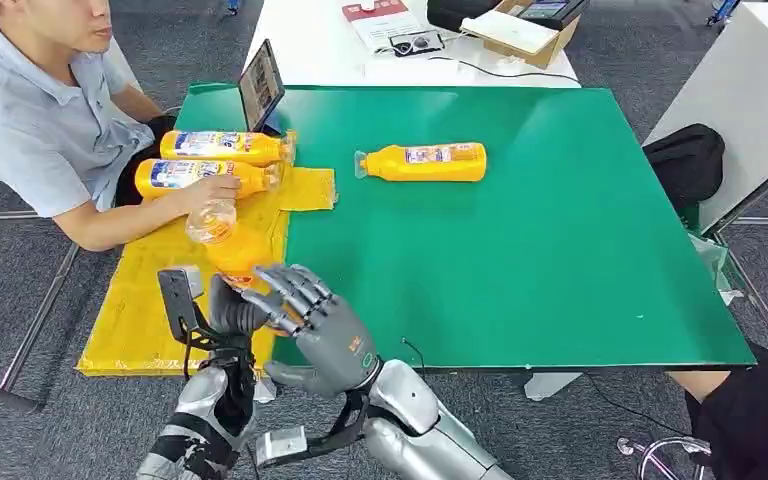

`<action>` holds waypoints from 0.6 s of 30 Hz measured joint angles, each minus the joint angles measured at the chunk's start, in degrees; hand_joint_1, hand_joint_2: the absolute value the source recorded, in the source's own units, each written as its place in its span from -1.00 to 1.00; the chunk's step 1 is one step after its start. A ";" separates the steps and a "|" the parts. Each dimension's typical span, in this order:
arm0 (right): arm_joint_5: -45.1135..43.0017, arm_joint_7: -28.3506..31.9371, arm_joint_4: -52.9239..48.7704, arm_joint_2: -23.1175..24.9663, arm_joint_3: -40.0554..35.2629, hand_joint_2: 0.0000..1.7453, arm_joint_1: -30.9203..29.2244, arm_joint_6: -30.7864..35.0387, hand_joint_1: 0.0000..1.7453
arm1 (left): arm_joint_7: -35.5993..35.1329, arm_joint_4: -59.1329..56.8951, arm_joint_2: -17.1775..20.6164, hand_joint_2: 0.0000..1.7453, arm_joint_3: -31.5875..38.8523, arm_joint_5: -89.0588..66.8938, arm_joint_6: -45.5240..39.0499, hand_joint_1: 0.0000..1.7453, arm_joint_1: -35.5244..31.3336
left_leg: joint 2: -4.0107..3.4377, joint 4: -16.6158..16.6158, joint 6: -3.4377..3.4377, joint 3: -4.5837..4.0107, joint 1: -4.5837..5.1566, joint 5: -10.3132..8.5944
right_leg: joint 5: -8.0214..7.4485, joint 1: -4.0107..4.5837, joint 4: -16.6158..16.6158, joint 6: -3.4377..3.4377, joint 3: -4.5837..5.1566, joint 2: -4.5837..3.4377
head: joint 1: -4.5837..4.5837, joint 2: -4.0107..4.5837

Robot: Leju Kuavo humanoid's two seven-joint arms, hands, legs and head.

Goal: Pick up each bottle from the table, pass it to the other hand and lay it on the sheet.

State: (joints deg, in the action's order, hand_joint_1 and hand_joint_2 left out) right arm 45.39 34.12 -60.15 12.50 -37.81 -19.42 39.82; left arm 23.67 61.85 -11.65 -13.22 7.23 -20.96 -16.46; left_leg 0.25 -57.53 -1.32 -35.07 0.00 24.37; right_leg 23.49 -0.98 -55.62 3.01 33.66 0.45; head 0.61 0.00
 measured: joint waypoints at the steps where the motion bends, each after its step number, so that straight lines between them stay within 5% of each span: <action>1: -1.70 0.09 0.04 0.00 -0.44 1.00 -0.17 -0.02 -1.00 | 0.50 -0.57 0.31 1.00 0.35 -2.71 -1.23 1.00 -0.66 | -0.03 0.00 0.00 0.00 0.00 0.00 | -0.01 0.00 0.00 0.00 0.00 -0.02 | 0.00 0.00; 12: -9.43 2.65 -2.32 -0.92 -1.72 1.00 -0.13 -3.76 -1.00 | -4.99 -7.45 6.47 1.00 2.84 -38.67 -5.22 0.90 -11.93 | -0.05 -0.01 0.01 0.03 -0.03 -0.06 | -0.02 0.02 -0.04 0.00 0.01 -0.02 | 0.02 0.00; 18: -9.89 3.34 -4.13 -1.14 -1.70 1.00 0.78 -4.24 -1.00 | -7.39 -12.02 9.03 1.00 3.02 -43.71 -4.56 0.90 -17.27 | -0.04 -0.01 0.00 0.02 -0.02 -0.05 | -0.02 0.01 -0.03 0.01 0.01 -0.03 | 0.02 0.00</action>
State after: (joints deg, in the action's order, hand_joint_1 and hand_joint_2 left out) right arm 35.50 37.46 -64.28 11.37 -39.52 -18.64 35.58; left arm 16.28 49.83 -2.62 -10.21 -36.48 -25.53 -33.73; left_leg 0.20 -57.54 -1.31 -35.06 -0.01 24.32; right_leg 23.47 -0.98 -55.65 3.02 33.68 0.42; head 0.63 0.00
